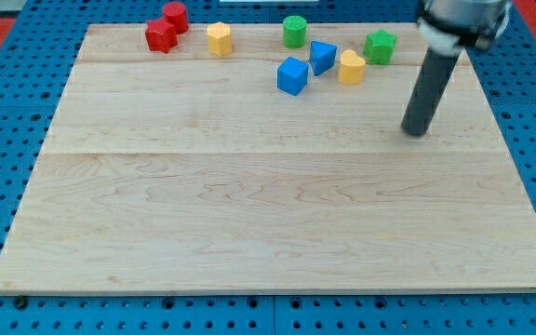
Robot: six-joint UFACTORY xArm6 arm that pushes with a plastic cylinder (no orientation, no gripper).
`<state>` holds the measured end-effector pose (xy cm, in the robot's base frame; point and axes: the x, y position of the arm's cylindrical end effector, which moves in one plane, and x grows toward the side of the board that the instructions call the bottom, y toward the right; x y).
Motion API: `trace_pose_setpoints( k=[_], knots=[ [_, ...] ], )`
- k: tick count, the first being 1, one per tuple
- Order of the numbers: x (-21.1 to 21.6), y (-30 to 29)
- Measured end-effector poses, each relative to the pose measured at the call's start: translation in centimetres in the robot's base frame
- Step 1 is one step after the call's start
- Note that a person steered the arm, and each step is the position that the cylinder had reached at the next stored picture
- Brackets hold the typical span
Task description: Separate the red blocks
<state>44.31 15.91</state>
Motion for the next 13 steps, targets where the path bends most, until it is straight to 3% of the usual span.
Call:
trace_pose_setpoints(
  k=[1, 4, 5, 6, 7, 8, 10, 12, 13],
  knots=[
    [3.2, -10.0],
    [-9.3, -40.8],
    [-11.3, -46.4],
    [-11.3, -46.4],
    [-15.8, -46.3],
    [-25.1, -44.1],
    [-25.1, -42.9],
    [-24.3, -31.5],
    [-21.4, -29.8]
  ],
)
